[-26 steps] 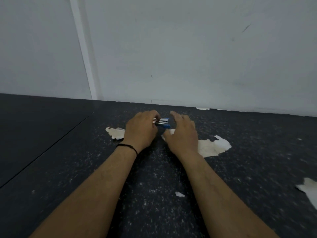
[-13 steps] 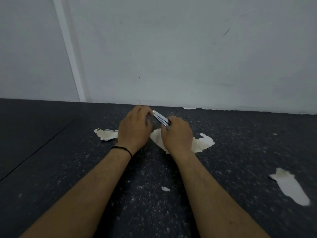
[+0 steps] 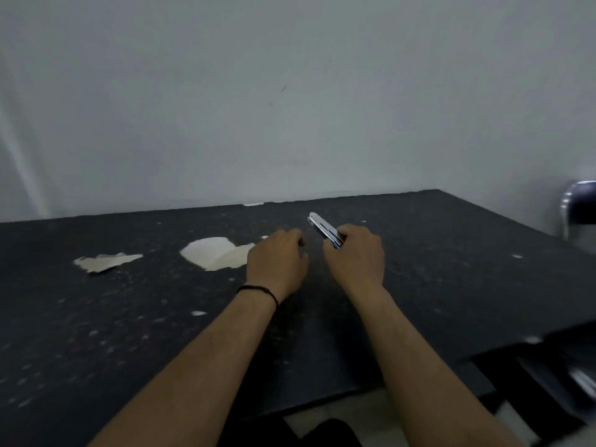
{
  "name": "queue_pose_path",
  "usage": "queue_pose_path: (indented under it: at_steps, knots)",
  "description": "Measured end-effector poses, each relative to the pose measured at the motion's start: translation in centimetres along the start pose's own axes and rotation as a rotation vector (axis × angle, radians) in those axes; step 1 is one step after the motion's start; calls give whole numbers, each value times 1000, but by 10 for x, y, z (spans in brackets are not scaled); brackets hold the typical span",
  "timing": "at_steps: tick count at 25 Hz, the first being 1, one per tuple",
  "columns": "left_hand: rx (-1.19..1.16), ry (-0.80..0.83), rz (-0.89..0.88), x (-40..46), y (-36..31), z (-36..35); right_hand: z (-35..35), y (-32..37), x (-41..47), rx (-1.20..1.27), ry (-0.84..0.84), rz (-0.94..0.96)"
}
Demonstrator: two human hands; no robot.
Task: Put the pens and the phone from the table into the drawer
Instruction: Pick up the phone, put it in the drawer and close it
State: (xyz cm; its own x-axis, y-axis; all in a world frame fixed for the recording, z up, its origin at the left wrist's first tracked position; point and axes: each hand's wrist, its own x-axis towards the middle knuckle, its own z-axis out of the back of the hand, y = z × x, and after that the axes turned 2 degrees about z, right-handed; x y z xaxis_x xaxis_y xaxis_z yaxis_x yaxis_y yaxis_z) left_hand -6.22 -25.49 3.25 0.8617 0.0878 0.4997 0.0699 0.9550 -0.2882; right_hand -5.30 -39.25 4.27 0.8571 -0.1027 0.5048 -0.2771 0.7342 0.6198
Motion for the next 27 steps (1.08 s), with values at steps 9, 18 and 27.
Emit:
queue_pose_path:
  at_steps: [9, 18, 27]
  knots:
    - [-106, 234, -277, -49, -204, -56, 160, -133, -48, -77, -263, -264]
    - [-51, 373, -367, -77, -305, -111, 260, -249, -100, -259, -216, -519]
    - [-6, 496, -405, -64, -293, -122, 224, -248, -90, -561, 16, -570]
